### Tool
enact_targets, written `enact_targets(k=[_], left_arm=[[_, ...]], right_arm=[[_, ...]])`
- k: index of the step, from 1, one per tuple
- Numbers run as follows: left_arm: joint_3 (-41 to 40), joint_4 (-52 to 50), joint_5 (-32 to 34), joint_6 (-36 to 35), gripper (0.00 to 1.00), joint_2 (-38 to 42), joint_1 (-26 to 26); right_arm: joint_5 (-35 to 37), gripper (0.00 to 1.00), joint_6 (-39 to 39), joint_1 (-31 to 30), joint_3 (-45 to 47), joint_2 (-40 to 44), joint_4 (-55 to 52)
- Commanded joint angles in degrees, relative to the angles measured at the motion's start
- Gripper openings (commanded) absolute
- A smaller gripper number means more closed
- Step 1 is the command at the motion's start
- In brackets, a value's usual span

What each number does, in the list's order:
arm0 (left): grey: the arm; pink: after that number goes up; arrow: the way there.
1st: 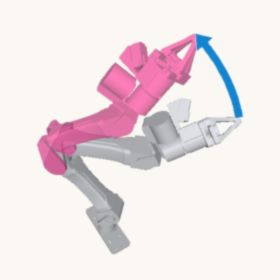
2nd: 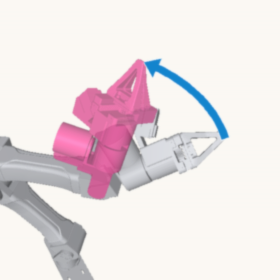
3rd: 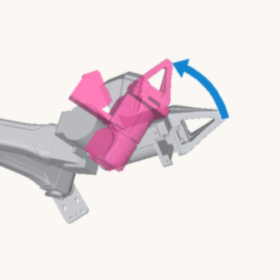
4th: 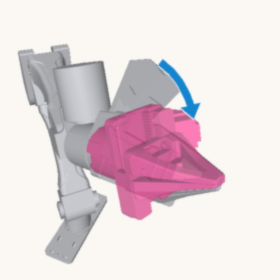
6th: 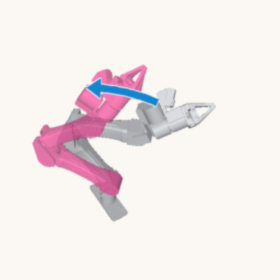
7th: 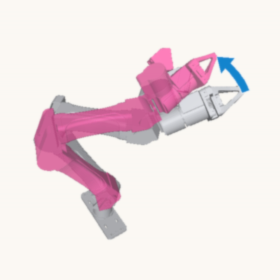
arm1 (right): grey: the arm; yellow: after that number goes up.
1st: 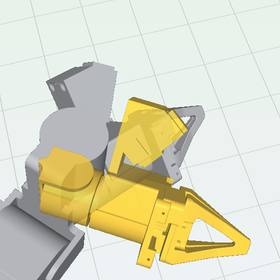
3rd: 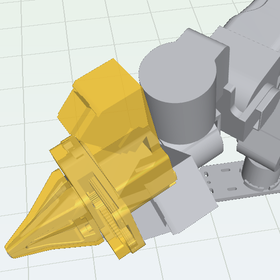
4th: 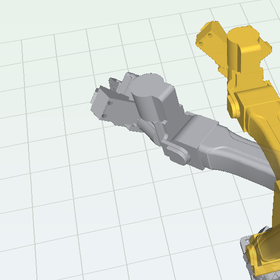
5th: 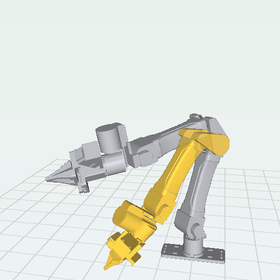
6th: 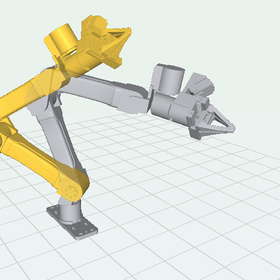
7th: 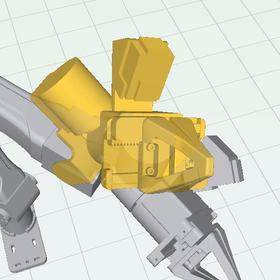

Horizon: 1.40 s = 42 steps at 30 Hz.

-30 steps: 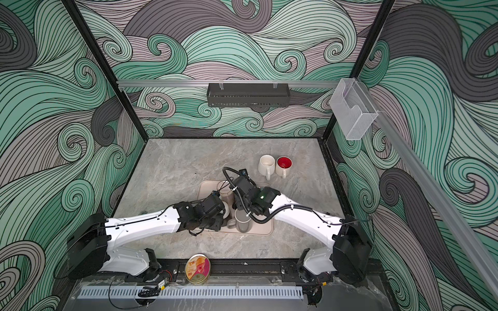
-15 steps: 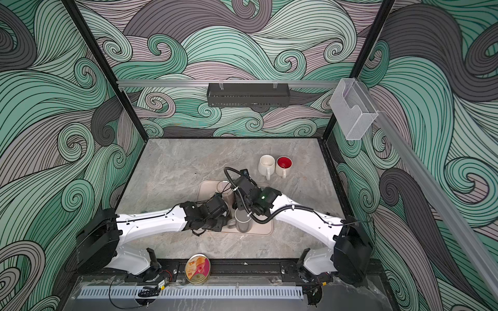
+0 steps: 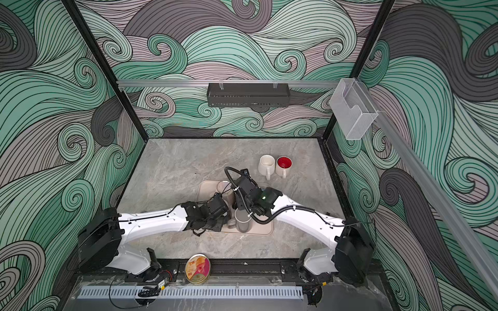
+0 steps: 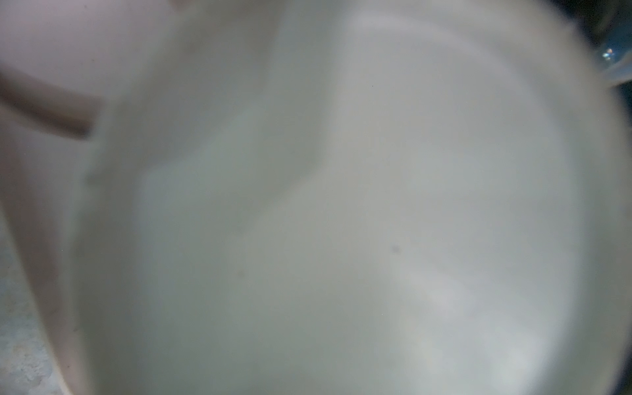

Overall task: Turn the mug right side up
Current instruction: Pick up the mug from the tray.

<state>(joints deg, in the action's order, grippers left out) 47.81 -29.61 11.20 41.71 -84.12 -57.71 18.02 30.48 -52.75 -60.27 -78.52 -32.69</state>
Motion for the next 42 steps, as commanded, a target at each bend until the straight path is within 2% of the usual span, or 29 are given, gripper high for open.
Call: enact_targets(k=[1, 4, 7, 12, 18, 24, 28, 31, 33, 39, 42], left_arm=[[1.6, -2.2, 2.6, -0.4, 0.15, 0.3, -0.5], [1.8, -3.6, 4.0, -0.5, 0.05, 0.7, -0.9], [1.9, -4.6, 5.3, -0.9, 0.00, 1.3, -1.3], [2.3, -7.3, 7.7, -1.5, 0.00, 2.2, -2.9], [2.9, -11.9, 13.0, -2.6, 0.00, 10.6, -6.7], [5.4, -19.1, 16.2, -4.2, 0.00, 17.8, -6.9], [8.8, -23.4, 22.5, -5.7, 0.00, 21.6, -6.8], [9.8, -21.7, 27.2, -8.6, 0.00, 25.2, -6.7], [9.7, -17.8, 28.0, -11.8, 0.00, 28.3, -6.5], [11.9, -9.0, 25.6, -17.3, 0.00, 30.3, -2.8], [12.4, -4.3, 21.1, -19.0, 0.00, 31.1, -0.4]], right_arm=[[0.2, 0.38, 0.9, 0.4, 0.9, 1.5, 0.5], [0.0, 0.37, 1.1, 0.3, 1.1, 1.8, 0.7], [-0.1, 0.37, 1.3, 0.3, 1.1, 2.2, 0.8], [0.2, 0.37, 1.5, 0.3, 1.6, 3.5, 0.8], [1.0, 0.37, 1.2, 0.3, 1.6, 4.8, 0.8], [2.2, 0.37, 0.4, 0.5, 0.9, 5.6, 0.8], [2.3, 0.37, 0.1, 0.6, -0.1, 5.6, 0.7], [2.4, 0.37, 0.1, 0.6, -0.6, 5.6, 1.0], [2.4, 0.37, 0.0, 0.6, -0.9, 5.7, 1.2], [1.4, 0.37, 0.3, 0.8, -0.8, 5.8, 2.9], [0.3, 0.37, 0.7, 0.9, -0.2, 6.0, 4.0]])
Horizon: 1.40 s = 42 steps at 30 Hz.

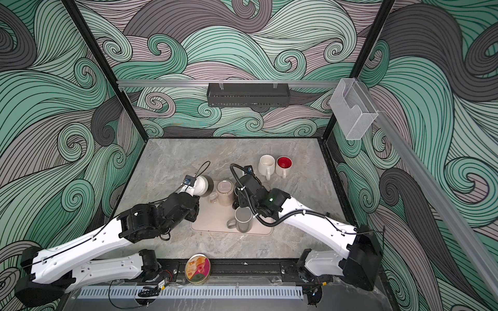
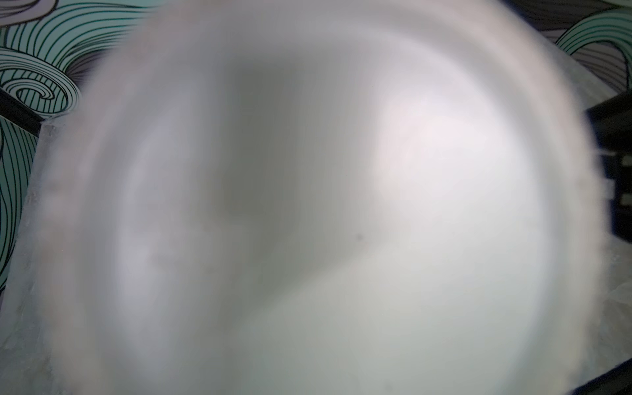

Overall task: Turn the mug right side up
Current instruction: Pick up the mug from the tray.

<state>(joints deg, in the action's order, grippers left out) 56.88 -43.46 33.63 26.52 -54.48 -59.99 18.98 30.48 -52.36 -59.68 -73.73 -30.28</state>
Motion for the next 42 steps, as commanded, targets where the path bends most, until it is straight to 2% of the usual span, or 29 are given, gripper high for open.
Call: enact_targets(k=[1, 6, 12, 16, 23, 28, 36, 42], left_arm=[[3.3, 11.0, -3.2, -3.9, 0.00, 1.8, 2.9], [3.5, 16.7, -17.1, -2.8, 0.00, 2.4, 12.1], [2.7, 22.4, -28.7, 0.6, 0.00, 2.3, 20.8], [0.5, 28.4, -37.2, 5.9, 0.00, 2.7, 26.0], [-4.3, 42.4, -49.9, 17.5, 0.00, 1.5, 31.2], [-8.8, 54.4, -53.4, 25.4, 0.00, 0.5, 31.8], [-11.4, 65.8, -57.1, 32.9, 0.00, -3.0, 31.8], [-12.0, 71.1, -59.1, 36.5, 0.00, -5.6, 31.9]], right_arm=[[-1.0, 0.37, 0.9, 0.5, -0.5, 1.4, 2.3], [-4.7, 0.37, 2.7, 1.3, 2.6, 3.3, 8.0], [-8.1, 0.37, 5.2, 2.1, 6.6, 6.0, 15.5], [-9.7, 0.37, 6.0, 2.4, 8.1, 6.8, 18.3], [-15.5, 0.37, 9.0, 4.2, 11.5, 8.4, 26.3], [-20.5, 0.37, 11.1, 5.8, 12.9, 7.6, 32.9], [-30.5, 0.48, 16.2, 8.6, 14.4, 4.9, 46.5], [-36.3, 0.49, 21.3, 10.2, 15.5, 3.2, 57.3]])
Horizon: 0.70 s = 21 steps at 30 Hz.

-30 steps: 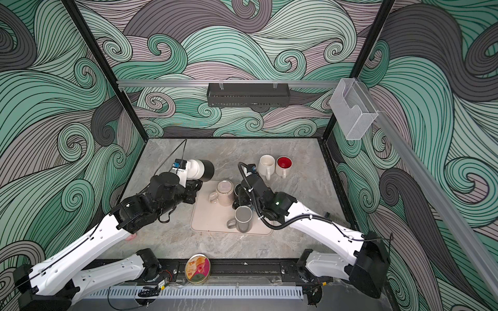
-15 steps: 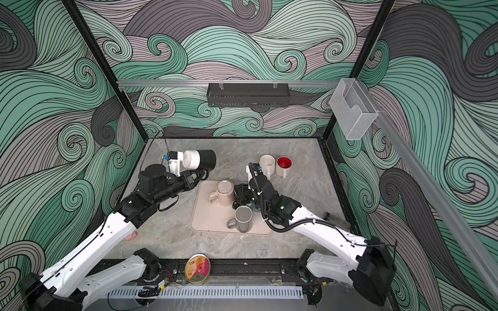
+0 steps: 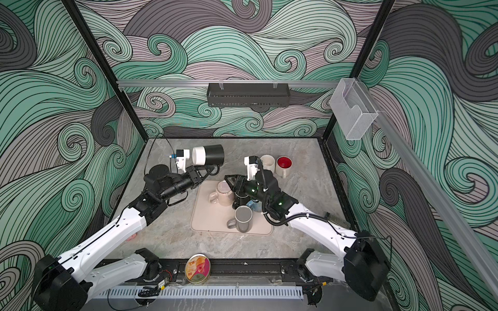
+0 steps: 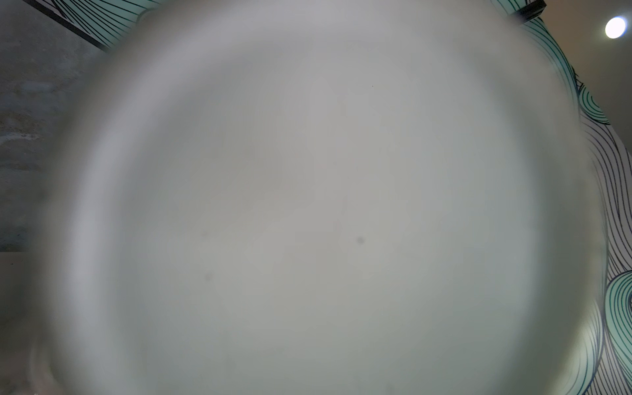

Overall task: Turn the mug right side up
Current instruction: Pick up the mug from the tray, then place the mug at the top-center of the table.

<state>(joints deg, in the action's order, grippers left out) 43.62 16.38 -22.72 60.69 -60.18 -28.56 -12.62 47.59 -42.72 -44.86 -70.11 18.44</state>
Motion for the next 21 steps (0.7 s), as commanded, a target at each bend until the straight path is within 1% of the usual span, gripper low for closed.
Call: enact_targets(k=[1, 3, 7, 9, 12, 16, 21], left_arm=[[1.4, 11.8, -2.9, 2.6, 0.00, -0.1, 0.5], [1.5, 13.0, -3.5, 3.2, 0.00, -0.7, 0.5], [2.1, 13.6, -5.5, 4.2, 0.00, -1.6, 0.5], [2.2, 14.2, -6.6, 4.7, 0.00, -1.9, 0.4], [2.6, 14.6, -8.6, 5.0, 0.00, -2.8, 0.3], [1.4, 17.4, -8.9, 6.6, 0.00, -3.3, 0.1], [1.1, 18.2, -9.0, 6.7, 0.00, -2.9, 0.0]], right_arm=[[-5.1, 0.49, 4.5, 0.6, 0.6, -0.4, 9.3], [-5.9, 0.56, 5.1, 0.8, 0.7, -0.5, 10.8], [-6.4, 0.57, 6.9, 1.3, 1.3, -0.7, 13.5], [-6.9, 0.54, 8.2, 1.7, 1.7, -0.8, 15.6], [-7.7, 0.47, 10.3, 2.5, 2.0, -1.4, 18.1], [-9.1, 0.43, 12.9, 3.5, 2.1, -2.5, 21.7], [-9.7, 0.37, 14.3, 3.8, 1.4, -3.3, 23.0]])
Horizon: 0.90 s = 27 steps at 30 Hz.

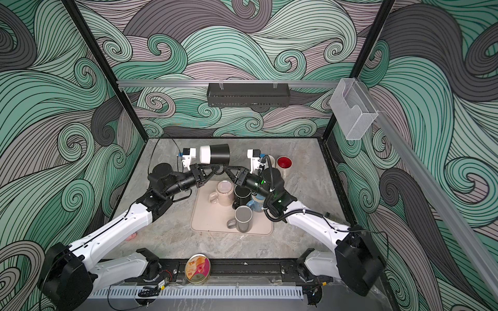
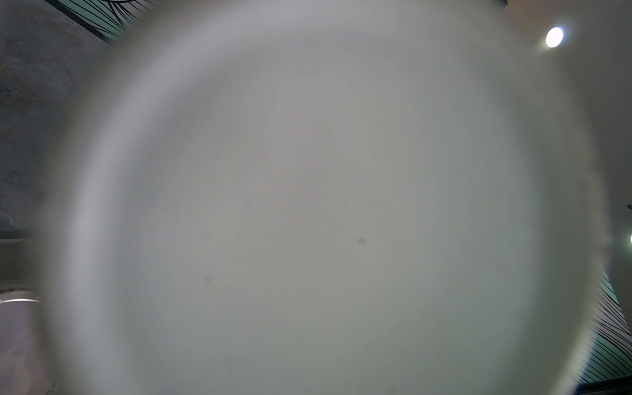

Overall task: Turn the mug right side up
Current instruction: Place the mug at the top-center of the table.

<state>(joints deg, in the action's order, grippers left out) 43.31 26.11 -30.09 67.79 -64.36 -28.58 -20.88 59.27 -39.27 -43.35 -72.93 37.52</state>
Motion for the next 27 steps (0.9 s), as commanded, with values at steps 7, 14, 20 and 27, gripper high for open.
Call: enact_targets(k=[7, 14, 20, 27], left_arm=[[2.0, 9.2, -2.7, -0.4, 0.00, 0.6, -0.3], [2.0, 11.0, -3.7, 0.4, 0.00, -0.9, -1.1], [2.2, 12.7, -4.7, 1.3, 0.00, -2.3, -1.7], [2.3, 14.7, -5.7, 2.8, 0.00, -4.3, -2.4]], right_arm=[[-2.8, 0.34, 4.4, 0.4, -1.4, -2.1, 5.9], [-3.6, 0.33, 6.9, 0.4, -1.8, -4.3, 9.7], [-3.9, 0.31, 8.0, 0.4, -2.6, -5.5, 11.3], [-5.2, 0.27, 10.3, 0.4, -3.9, -7.8, 14.8]])
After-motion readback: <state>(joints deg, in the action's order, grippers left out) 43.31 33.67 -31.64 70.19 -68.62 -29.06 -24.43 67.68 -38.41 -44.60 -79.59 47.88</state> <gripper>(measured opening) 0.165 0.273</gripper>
